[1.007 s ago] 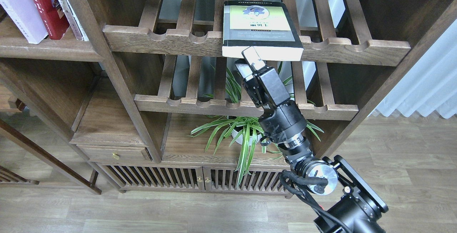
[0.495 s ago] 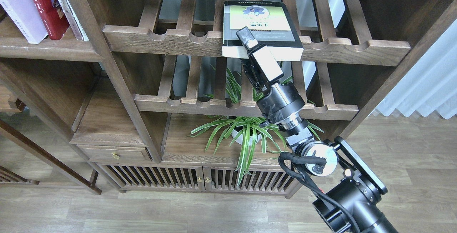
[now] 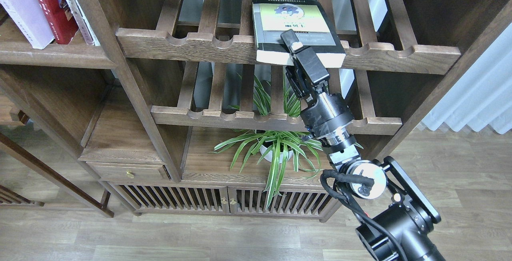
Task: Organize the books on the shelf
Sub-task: 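Grasp the bottom edge of the green-and-white book with the right gripper, then pull the green-and-white book down off the upper shelf toward the robot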
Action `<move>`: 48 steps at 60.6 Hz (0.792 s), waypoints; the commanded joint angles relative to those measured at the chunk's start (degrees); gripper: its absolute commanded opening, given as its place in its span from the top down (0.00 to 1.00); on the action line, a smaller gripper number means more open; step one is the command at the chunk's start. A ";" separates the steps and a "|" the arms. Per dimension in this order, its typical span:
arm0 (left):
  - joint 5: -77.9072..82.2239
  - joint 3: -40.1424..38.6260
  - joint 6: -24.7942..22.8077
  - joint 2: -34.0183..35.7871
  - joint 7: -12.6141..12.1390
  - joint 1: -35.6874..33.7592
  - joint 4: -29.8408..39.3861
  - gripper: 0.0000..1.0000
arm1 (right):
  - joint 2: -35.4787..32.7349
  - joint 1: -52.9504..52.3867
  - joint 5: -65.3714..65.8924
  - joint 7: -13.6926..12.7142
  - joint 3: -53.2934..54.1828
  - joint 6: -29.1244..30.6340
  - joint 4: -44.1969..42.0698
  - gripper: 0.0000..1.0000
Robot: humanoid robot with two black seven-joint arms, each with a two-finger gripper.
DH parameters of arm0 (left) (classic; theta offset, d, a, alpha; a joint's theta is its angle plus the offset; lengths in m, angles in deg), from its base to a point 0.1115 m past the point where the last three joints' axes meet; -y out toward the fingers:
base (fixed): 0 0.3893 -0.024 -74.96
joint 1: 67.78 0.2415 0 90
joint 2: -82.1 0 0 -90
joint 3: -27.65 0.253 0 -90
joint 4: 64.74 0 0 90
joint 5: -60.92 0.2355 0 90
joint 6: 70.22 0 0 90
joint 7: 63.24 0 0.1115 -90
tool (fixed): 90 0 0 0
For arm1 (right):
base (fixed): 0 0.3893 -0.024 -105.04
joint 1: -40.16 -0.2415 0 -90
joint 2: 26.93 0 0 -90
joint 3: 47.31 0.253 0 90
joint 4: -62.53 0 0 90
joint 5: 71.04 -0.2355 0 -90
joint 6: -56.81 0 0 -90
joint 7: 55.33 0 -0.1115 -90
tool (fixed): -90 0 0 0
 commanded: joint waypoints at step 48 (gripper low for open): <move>-13.33 28.03 0.00 -2.28 14.76 8.95 4.73 0.24 | -13.44 19.52 -0.05 -5.13 -14.85 13.83 2.42 0.97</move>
